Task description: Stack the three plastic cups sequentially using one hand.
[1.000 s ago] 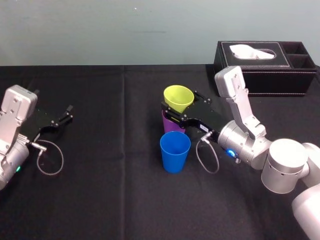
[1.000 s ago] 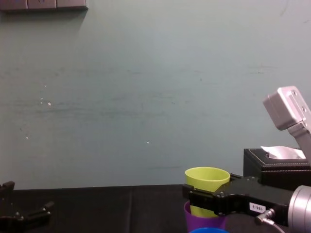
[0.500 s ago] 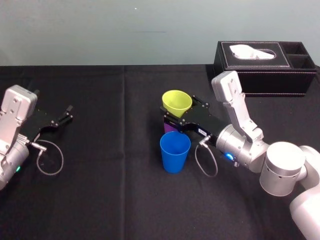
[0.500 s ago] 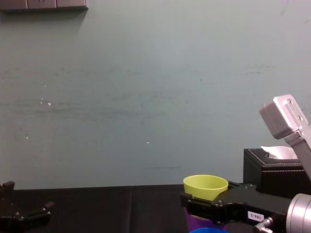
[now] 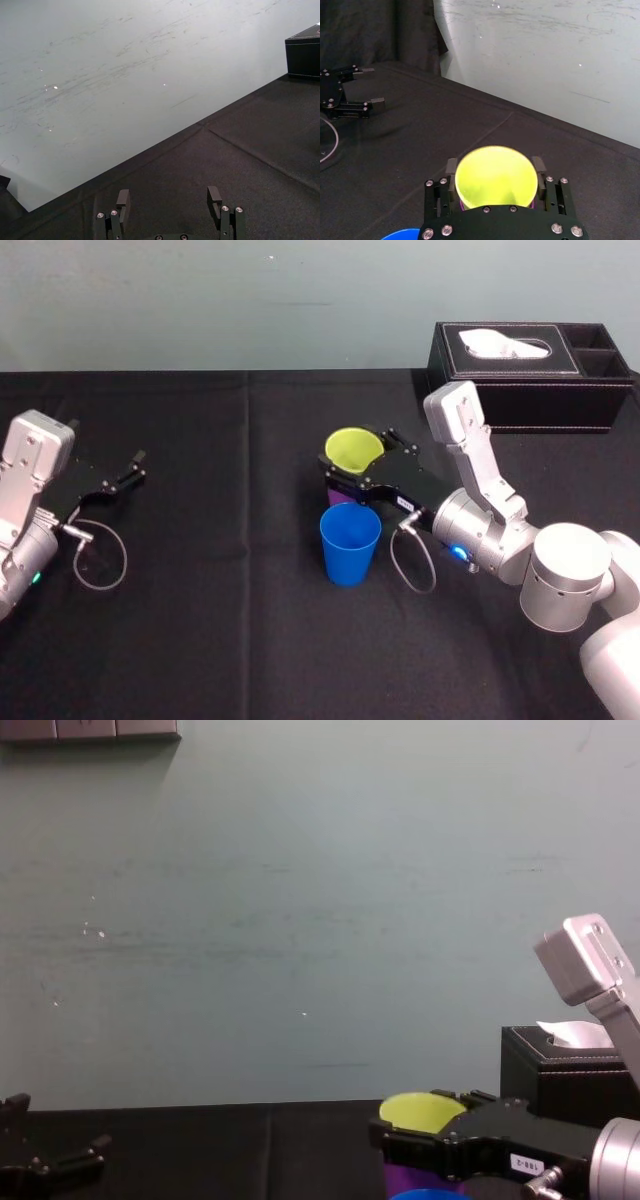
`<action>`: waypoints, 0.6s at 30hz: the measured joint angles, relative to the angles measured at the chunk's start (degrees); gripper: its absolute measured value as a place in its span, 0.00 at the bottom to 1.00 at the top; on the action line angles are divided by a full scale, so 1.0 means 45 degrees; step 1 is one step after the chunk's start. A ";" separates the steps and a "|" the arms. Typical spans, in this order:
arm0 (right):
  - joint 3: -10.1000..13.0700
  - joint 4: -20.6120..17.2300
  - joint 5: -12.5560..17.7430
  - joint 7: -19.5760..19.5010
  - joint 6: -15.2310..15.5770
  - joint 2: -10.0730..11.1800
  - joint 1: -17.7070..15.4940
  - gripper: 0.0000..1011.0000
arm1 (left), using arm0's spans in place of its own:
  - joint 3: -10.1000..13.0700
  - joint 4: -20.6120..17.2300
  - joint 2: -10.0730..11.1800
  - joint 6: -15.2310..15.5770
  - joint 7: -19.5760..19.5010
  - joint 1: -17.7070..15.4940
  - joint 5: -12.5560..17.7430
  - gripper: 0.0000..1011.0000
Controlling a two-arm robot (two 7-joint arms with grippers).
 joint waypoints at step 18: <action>0.0073 -0.0374 0.0020 0.0028 -0.0168 0.0109 -0.0163 0.99 | -0.0001 0.0000 0.0000 0.0000 0.0000 -0.0001 0.0000 1.00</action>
